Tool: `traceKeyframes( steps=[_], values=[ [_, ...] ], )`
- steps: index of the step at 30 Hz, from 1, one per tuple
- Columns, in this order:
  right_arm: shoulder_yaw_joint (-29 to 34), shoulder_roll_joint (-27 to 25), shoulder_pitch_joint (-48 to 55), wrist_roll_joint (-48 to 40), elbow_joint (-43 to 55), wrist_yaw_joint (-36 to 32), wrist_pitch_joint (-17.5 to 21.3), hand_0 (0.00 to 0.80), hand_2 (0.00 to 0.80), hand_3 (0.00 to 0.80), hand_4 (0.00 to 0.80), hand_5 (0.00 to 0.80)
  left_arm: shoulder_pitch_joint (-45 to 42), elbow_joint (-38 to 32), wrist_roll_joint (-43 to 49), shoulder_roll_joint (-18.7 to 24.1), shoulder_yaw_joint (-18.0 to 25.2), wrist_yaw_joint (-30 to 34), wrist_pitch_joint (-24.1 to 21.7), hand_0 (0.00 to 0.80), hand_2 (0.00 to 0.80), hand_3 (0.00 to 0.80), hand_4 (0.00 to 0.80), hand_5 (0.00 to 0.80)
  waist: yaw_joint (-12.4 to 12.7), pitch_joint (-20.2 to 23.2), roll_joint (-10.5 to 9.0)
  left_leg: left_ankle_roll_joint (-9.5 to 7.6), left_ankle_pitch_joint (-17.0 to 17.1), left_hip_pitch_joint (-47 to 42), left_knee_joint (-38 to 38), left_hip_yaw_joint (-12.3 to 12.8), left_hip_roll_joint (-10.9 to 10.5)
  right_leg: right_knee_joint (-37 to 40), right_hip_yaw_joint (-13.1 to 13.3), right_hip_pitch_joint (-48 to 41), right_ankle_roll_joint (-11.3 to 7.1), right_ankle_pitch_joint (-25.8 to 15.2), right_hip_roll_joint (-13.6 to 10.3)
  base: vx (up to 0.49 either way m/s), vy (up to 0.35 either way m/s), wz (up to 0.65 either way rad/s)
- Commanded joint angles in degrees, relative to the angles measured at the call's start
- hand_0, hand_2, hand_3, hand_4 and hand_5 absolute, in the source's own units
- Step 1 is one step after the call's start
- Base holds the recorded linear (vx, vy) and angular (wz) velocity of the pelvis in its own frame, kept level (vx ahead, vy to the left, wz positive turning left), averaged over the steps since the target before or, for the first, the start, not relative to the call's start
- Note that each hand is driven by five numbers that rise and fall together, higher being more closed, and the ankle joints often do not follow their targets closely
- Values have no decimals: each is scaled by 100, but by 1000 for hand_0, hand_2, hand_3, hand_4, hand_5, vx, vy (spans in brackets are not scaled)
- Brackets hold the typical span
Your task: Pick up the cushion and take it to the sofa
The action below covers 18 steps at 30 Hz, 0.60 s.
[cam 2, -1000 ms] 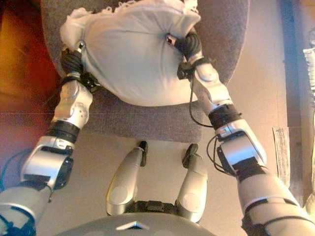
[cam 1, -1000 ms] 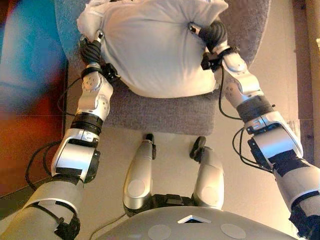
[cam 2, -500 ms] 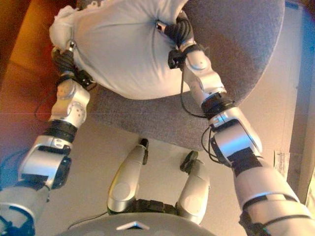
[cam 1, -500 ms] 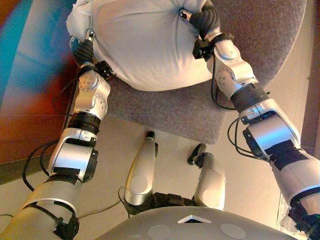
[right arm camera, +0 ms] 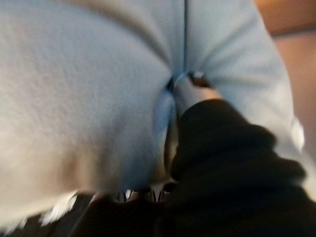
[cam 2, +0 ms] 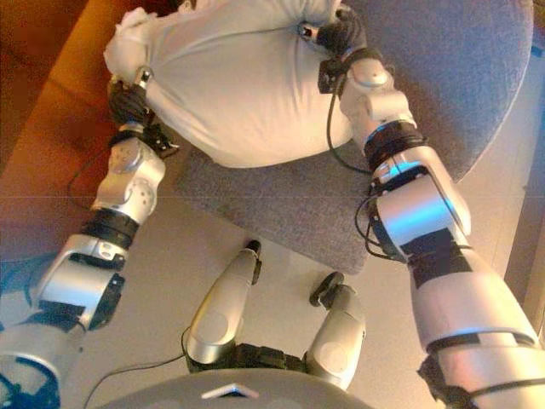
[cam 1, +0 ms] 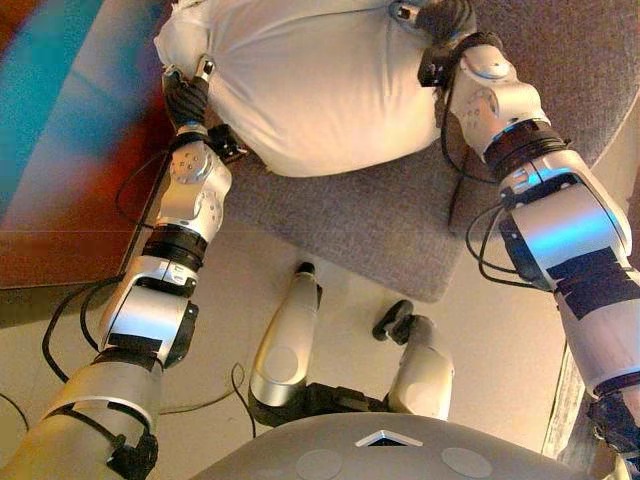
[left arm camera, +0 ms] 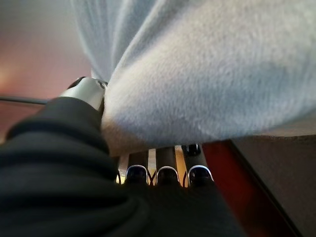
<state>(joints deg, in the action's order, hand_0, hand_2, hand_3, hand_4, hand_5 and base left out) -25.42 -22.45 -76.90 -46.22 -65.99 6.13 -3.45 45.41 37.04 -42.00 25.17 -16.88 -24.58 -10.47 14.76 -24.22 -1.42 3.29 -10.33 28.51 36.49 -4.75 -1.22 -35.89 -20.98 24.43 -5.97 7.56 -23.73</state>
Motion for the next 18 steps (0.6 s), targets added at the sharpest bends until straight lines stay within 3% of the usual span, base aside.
traceKeyframes(
  steps=[1, 11, 18],
  values=[
    [29, -229, -511, -104, -11, 196, 47, 0, 0, 0, 0, 0, 630, -413, -212, 418, 188, -35, -249, 0, 0, 0, 0, 0, 173, 28, 216, 25, -92, 0, -50, 211, 65, -161, 283, -159, -363, -62, -144, 12, 63, 4],
    [215, -437, -392, -82, 118, 678, 23, 0, 0, 0, 0, 0, 467, -449, -311, 452, 306, -80, -346, 0, 0, 0, 0, 0, 54, 27, 322, 13, -43, -211, -246, 315, 93, -79, 373, -170, -389, -116, -182, 8, 18, 0],
    [360, -644, -190, -96, 225, 844, 68, 0, 0, 0, 0, 0, 184, -203, -446, 769, 583, -245, -274, 0, 0, 0, 0, 0, 49, 177, 282, 56, 134, -566, -735, 300, 164, 380, 322, -466, -461, -229, -121, 29, -8, -3]
  ],
)
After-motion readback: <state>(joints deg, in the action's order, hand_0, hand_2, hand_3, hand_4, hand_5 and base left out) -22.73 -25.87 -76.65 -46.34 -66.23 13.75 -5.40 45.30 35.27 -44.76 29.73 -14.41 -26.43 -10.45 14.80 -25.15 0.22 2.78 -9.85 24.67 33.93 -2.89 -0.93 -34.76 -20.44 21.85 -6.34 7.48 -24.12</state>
